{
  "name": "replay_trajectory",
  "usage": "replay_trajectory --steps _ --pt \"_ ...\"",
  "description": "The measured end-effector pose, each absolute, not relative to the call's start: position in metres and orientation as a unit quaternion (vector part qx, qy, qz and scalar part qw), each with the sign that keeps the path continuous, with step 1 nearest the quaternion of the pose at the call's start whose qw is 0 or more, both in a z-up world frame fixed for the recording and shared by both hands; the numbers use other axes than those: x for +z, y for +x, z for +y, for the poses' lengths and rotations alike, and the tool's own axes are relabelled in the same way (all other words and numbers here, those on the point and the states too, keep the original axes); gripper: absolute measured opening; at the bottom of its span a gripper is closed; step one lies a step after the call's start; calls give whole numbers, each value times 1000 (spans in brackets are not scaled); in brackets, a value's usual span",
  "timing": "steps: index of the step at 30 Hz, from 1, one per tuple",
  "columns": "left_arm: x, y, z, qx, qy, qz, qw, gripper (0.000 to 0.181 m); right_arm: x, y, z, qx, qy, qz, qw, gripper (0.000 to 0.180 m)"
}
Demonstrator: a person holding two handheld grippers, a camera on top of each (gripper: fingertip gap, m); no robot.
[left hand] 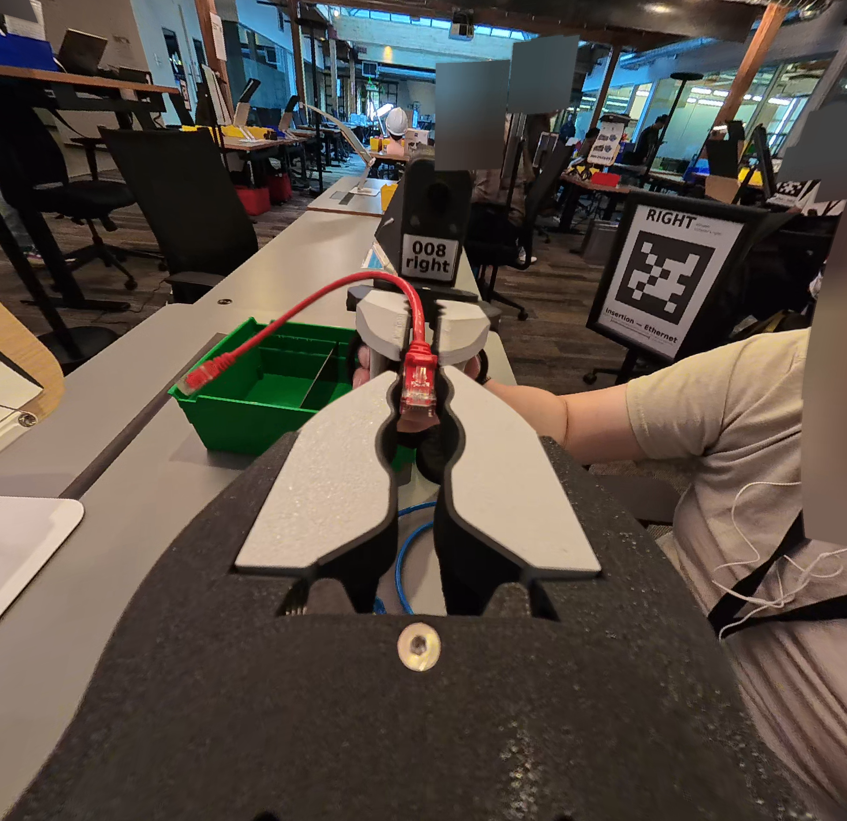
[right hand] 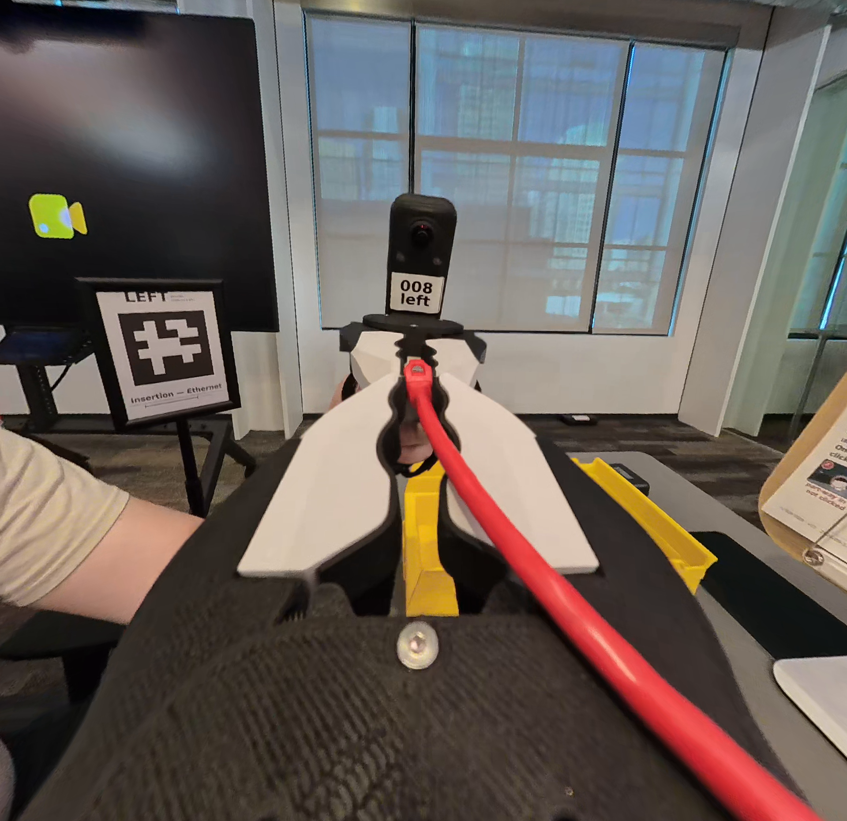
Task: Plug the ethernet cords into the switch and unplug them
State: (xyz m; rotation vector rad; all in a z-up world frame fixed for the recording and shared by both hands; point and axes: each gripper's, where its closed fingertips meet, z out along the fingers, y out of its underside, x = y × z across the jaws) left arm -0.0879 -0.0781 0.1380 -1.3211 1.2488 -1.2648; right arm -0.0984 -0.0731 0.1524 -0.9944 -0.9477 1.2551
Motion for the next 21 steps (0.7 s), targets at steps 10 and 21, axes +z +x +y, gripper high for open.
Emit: replay_trajectory --steps 10,21 --pt "131 -89 -80 -493 -540 522 439 11 143 -98 -76 521 -449 -452 568 11" --pt "133 -89 -78 -538 -537 498 418 18 148 -95 -78 354 -414 -494 678 11"
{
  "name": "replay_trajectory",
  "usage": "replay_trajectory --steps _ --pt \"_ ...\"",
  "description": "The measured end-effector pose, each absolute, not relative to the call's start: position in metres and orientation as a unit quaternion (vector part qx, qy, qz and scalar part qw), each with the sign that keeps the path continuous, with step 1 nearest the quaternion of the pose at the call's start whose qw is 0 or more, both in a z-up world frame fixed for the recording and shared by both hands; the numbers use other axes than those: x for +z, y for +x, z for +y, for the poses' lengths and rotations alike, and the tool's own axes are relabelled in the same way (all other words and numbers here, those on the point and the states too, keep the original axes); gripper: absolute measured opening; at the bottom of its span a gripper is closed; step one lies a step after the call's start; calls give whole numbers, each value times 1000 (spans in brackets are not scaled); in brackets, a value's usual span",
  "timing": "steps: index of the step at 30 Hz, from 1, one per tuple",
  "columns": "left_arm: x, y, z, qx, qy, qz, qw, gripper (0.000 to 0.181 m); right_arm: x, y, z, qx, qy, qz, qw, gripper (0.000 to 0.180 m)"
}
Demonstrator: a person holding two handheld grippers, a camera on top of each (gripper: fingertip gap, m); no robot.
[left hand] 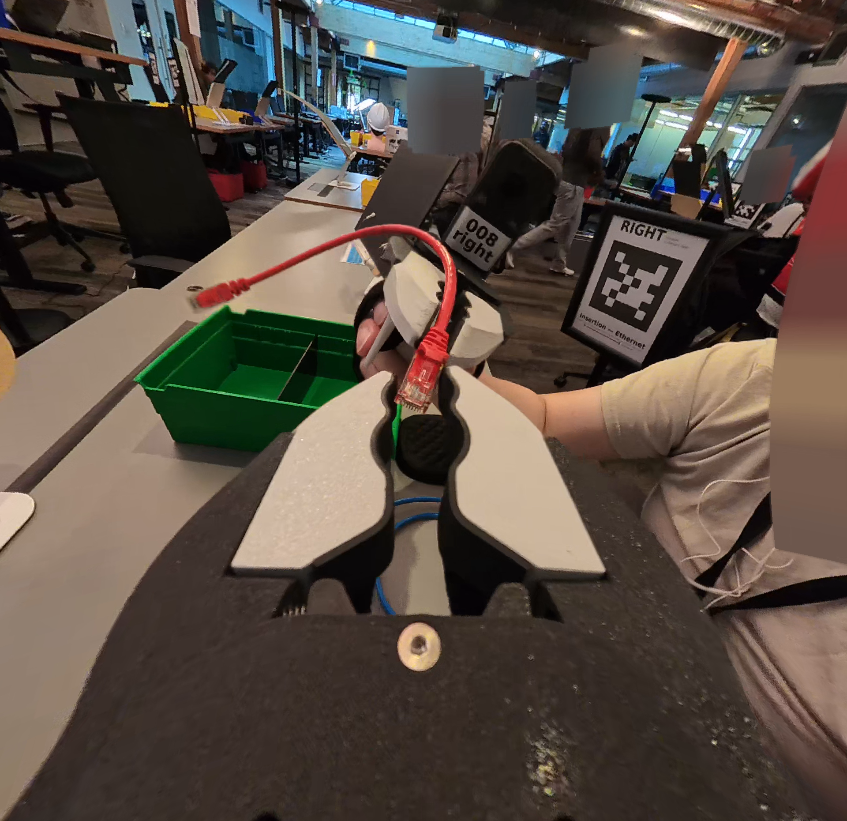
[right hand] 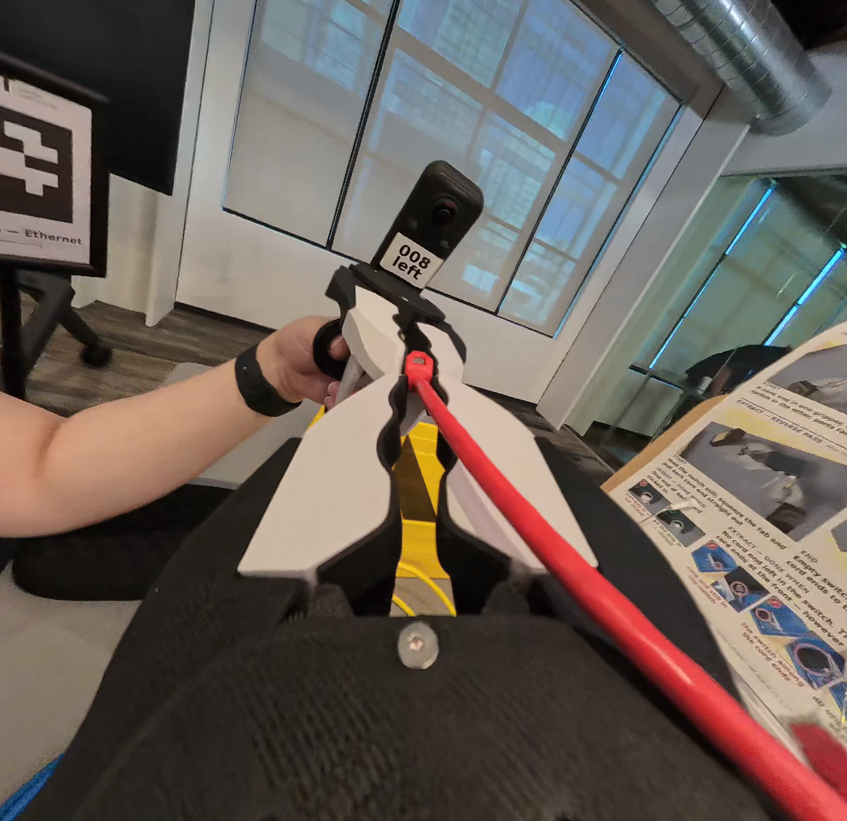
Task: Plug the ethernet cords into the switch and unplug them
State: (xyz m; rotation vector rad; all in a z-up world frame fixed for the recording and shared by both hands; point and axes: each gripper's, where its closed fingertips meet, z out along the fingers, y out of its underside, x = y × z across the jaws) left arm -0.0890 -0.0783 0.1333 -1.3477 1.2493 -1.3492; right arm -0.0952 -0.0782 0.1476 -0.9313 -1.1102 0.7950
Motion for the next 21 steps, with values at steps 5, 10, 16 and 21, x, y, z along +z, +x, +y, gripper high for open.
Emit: replay_trajectory --steps 5,10,16,21 --pt "128 -92 -85 -510 -534 529 418 13 144 -98 -83 399 -429 -499 638 12" --pt "127 -94 -86 -487 -542 536 426 13 141 -100 -83 397 -439 -502 631 12" --pt "119 -97 -51 -442 -606 477 458 28 138 -93 -50 279 -504 -453 680 11" --pt "118 -111 -21 -419 -634 421 495 26 124 -17 29 38 -630 -299 716 11"
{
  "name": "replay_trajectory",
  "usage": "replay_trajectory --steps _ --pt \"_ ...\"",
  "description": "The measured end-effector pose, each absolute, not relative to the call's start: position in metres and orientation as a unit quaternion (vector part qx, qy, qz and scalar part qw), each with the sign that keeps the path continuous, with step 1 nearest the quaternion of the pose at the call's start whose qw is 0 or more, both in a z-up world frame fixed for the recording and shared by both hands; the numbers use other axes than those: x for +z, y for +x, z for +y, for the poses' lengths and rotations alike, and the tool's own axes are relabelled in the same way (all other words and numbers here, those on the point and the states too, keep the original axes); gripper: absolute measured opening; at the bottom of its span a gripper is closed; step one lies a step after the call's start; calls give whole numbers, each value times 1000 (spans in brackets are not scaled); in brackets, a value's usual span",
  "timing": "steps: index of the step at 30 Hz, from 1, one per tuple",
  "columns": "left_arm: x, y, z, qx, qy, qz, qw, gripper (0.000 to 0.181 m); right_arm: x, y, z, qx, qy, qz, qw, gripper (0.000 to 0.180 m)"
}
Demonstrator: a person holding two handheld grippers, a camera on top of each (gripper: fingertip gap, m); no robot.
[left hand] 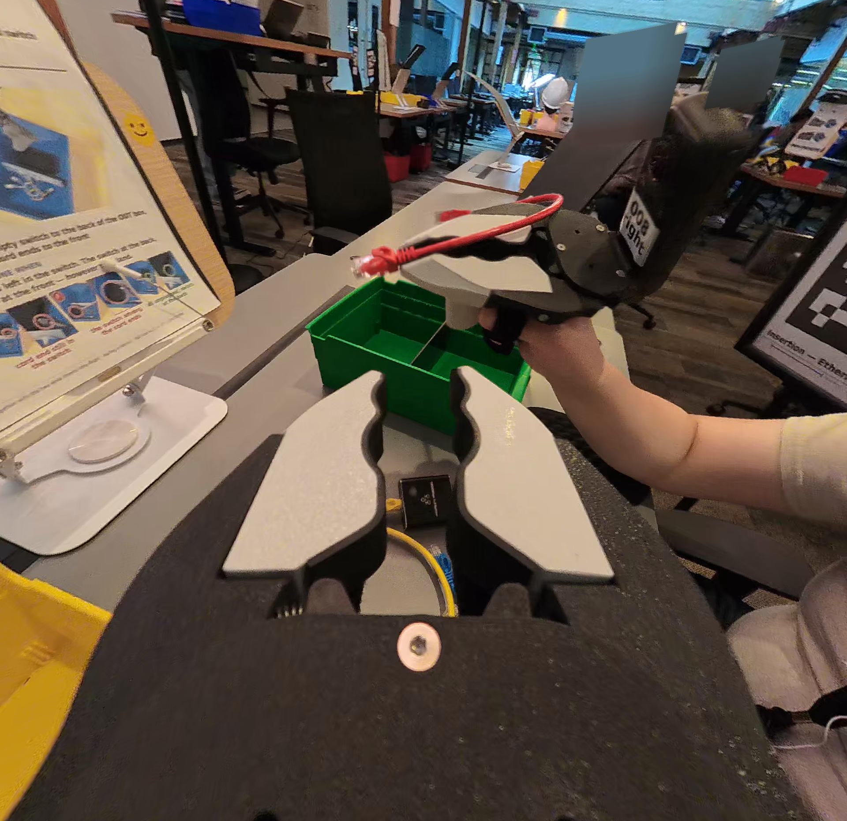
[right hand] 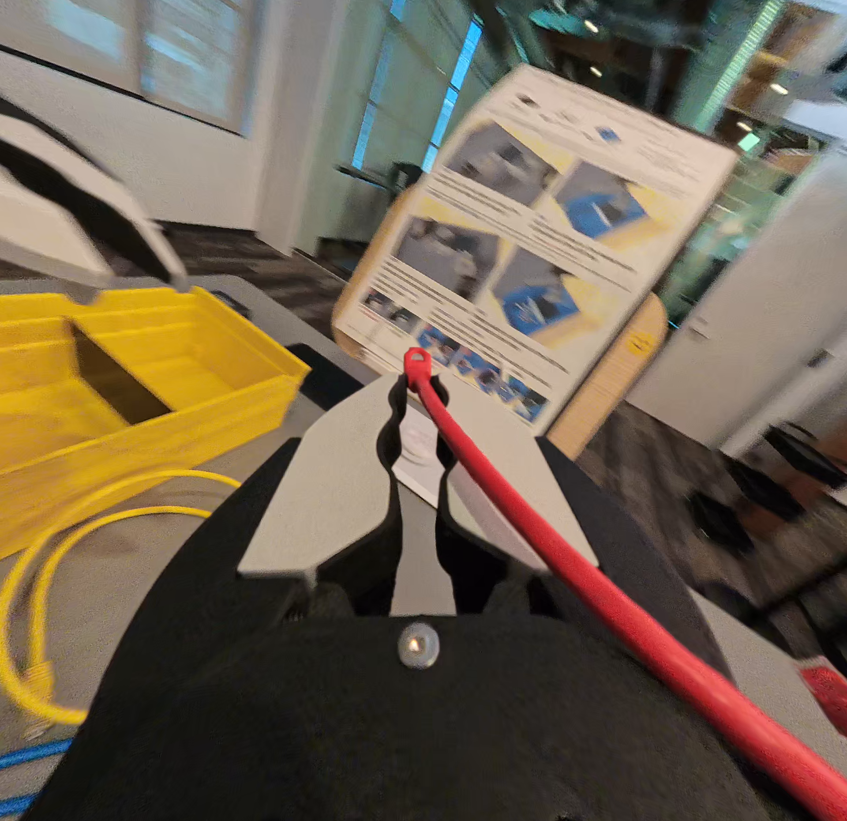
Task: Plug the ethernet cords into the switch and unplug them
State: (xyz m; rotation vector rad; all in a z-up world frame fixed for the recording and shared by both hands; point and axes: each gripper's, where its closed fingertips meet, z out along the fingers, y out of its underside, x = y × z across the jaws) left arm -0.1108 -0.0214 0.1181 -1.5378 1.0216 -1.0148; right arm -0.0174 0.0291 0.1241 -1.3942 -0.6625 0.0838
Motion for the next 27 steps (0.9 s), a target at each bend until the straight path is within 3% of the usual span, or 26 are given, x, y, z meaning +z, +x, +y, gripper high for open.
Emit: replay_trajectory --steps 9,27 --pt "112 -96 -29 -389 -649 439 484 25 123 38 55 -85 -650 -228 719 11" --pt "104 -60 -37 -353 -662 447 487 25 151 97 51 -184 -626 -159 741 11"
